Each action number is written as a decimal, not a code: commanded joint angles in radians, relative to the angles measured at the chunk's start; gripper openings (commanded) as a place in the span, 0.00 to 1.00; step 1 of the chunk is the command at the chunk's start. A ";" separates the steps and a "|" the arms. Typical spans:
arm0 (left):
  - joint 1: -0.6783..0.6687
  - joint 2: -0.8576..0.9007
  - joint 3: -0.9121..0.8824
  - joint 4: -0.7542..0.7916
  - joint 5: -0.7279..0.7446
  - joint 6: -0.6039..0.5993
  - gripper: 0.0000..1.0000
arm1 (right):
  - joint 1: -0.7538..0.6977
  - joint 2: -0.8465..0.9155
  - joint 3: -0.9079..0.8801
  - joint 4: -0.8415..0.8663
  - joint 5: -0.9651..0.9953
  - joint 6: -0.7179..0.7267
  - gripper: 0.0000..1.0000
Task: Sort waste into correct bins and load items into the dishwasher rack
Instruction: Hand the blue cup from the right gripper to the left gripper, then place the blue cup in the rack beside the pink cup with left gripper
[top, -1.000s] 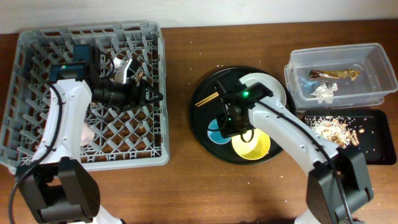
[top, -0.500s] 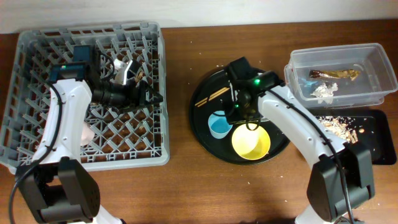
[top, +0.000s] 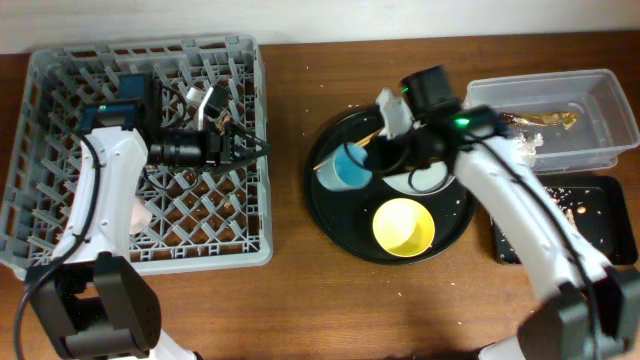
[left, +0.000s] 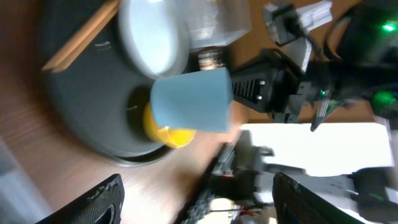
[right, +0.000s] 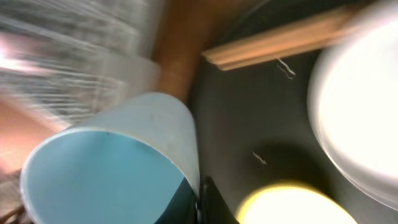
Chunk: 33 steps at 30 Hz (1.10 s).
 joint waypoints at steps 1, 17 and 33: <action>-0.031 0.009 0.016 -0.004 0.332 0.098 0.76 | -0.049 -0.081 0.033 0.103 -0.464 -0.109 0.04; -0.115 -0.212 0.019 -0.001 0.388 0.113 0.99 | 0.011 -0.061 0.033 0.475 -0.810 0.055 0.04; -0.047 -0.259 0.018 0.001 0.406 0.113 0.81 | 0.040 -0.061 0.033 0.711 -0.738 0.345 0.04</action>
